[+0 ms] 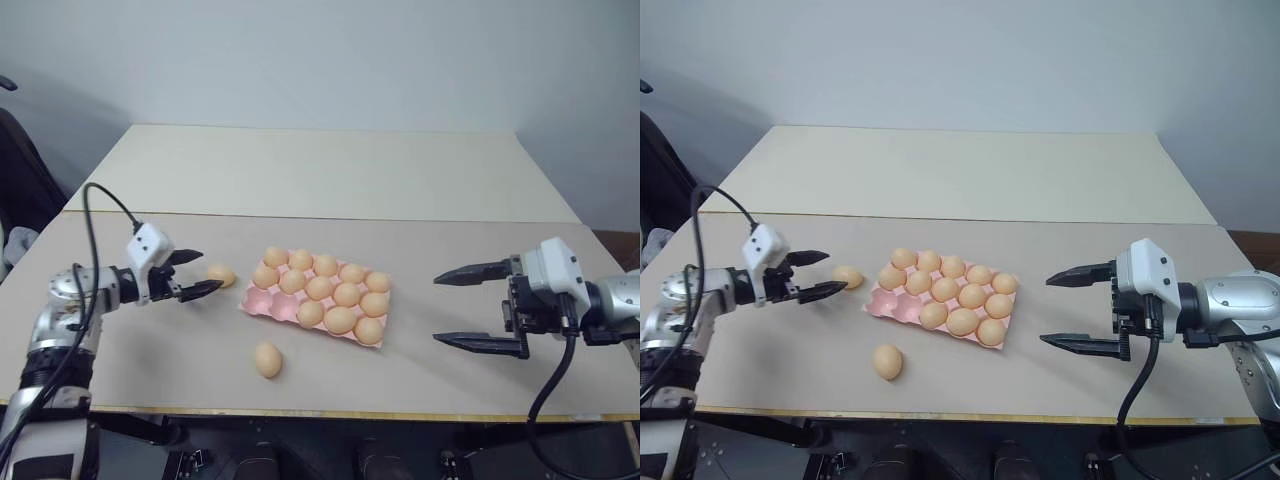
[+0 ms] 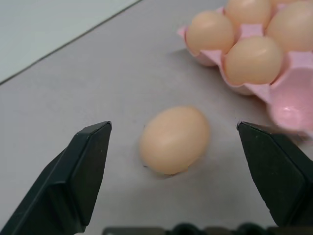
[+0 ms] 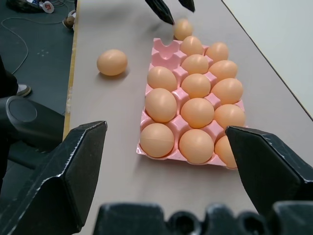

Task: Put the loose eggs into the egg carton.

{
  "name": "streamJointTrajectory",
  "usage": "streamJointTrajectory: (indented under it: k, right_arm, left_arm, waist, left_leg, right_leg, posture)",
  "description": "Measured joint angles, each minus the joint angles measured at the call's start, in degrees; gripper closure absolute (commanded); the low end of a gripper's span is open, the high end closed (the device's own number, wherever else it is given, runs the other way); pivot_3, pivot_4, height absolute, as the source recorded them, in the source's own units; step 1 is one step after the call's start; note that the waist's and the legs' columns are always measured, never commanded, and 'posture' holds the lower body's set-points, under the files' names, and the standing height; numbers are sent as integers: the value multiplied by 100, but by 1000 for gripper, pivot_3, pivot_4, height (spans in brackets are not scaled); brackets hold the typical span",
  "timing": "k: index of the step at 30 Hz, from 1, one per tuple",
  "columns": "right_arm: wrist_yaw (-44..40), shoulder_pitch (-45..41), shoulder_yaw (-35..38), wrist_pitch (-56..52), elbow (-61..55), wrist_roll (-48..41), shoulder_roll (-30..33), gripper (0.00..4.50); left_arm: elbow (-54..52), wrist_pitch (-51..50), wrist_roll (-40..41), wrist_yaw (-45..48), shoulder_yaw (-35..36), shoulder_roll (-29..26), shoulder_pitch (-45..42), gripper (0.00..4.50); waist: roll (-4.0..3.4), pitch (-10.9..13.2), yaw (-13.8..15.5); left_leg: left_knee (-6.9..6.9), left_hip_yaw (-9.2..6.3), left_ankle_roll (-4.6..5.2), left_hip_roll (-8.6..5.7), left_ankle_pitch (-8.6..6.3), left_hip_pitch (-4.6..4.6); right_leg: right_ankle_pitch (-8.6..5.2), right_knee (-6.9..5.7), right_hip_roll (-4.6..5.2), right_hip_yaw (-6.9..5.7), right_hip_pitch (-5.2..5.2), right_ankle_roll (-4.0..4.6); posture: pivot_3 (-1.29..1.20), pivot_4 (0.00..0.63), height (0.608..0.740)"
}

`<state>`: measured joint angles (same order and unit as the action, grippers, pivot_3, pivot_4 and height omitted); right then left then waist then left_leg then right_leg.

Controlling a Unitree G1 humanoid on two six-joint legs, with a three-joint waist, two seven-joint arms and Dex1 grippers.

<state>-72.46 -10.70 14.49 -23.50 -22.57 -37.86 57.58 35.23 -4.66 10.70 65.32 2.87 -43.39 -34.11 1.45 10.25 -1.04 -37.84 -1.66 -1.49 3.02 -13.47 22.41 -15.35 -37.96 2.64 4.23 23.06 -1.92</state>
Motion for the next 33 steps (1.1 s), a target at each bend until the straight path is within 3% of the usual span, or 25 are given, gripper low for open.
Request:
streamJointTrajectory:
  k: [5,9,12,17,27,33]
  right_arm:
    - [54,55,66,-61,-146,-83,2,0]
    - [78,127,207,-127,-315,-181,22,0]
    - [137,130,247,-200,-387,-197,43,0]
    - [178,130,248,-224,-439,-269,43,0]
    - [281,129,246,-223,-445,-280,30,0]
    - [324,137,233,-222,-495,-278,-21,0]
  left_arm:
    - [1570,723,-518,-405,-305,590,-828,32]
    - [2346,1078,-710,-538,-309,711,-1280,32]
    - [2651,1240,-816,-544,-312,792,-1445,640]
    - [2836,1469,-893,-428,-324,836,-1494,2253]
    - [2752,1622,-899,-116,-255,488,-1361,2253]
    - [758,692,67,1172,-43,430,-1019,2253]
  waist:
    - [2,0,29]
    - [2,-1,28]
    - [3,-1,17]
    - [3,-2,12]
    - [3,-2,-64]
    - [3,-2,26]
  left_leg:
    - [-2,-4,0,-3,0,9]
    - [-2,-6,0,-5,0,11]
    - [-2,-6,0,-5,0,3]
    - [-2,-6,0,-5,0,-2]
    - [-2,-6,0,-4,0,1]
    - [-3,-8,-1,-4,1,9]
  right_leg:
    - [1,2,1,-2,2,-3]
    - [2,3,2,-3,2,-4]
    - [2,-1,2,-3,-3,-5]
    - [2,-3,1,-2,-7,-5]
    - [2,-3,1,-1,-3,-5]
    - [2,-1,3,-5,-2,-6]
  posture:
    - [0,150,740]
    - [0,150,740]
    - [0,150,740]
    - [0,150,740]
    - [0,150,740]
    - [0,150,740]
